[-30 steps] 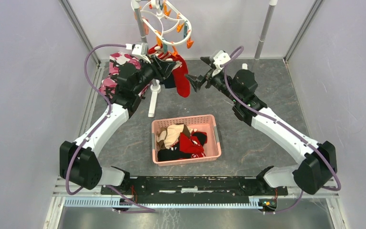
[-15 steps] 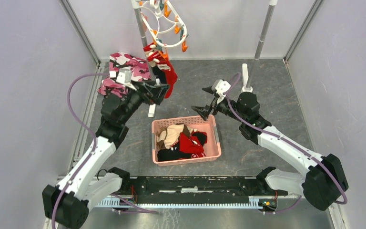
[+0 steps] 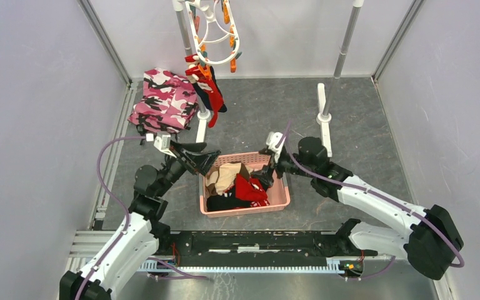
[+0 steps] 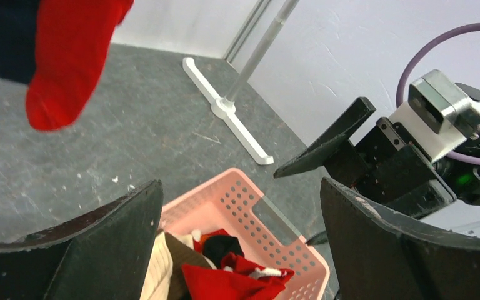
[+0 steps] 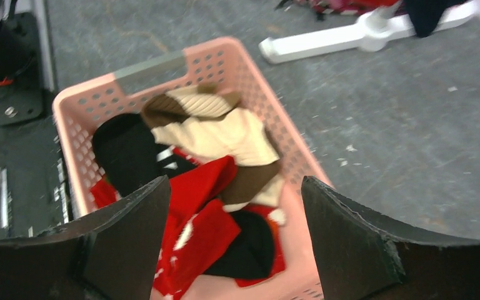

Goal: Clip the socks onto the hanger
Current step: Clamp the sock onto the hanger, then pick up the sock from the bin.

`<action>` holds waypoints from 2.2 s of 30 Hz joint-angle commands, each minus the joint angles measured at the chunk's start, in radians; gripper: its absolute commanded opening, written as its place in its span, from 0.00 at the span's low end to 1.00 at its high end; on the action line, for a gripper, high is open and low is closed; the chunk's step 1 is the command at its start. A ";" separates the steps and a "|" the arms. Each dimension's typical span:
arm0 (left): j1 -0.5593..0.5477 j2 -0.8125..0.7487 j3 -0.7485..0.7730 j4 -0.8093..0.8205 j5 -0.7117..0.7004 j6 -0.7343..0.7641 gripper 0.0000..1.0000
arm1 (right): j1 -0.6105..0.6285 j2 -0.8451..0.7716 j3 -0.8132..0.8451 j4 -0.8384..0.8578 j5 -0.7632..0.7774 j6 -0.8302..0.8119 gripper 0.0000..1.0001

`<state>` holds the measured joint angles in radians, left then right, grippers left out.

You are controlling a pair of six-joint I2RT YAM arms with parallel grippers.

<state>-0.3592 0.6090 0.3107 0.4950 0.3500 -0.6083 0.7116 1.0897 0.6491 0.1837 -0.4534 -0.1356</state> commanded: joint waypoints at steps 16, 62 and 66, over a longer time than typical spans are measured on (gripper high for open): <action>0.005 0.053 -0.140 0.135 0.000 -0.174 0.99 | 0.136 0.212 0.037 -0.156 0.215 0.002 0.49; -0.058 0.534 -0.118 1.108 0.324 0.206 0.92 | 0.117 0.011 0.268 0.193 0.098 -0.002 0.00; -0.069 0.565 -0.070 1.108 0.324 0.246 0.92 | 0.112 0.034 0.277 0.216 0.038 0.027 0.00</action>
<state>-0.4171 1.1553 0.1715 1.4647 0.6407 -0.4866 0.8307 1.1023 0.8806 0.3275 -0.3355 -0.1539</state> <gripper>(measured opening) 0.918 0.010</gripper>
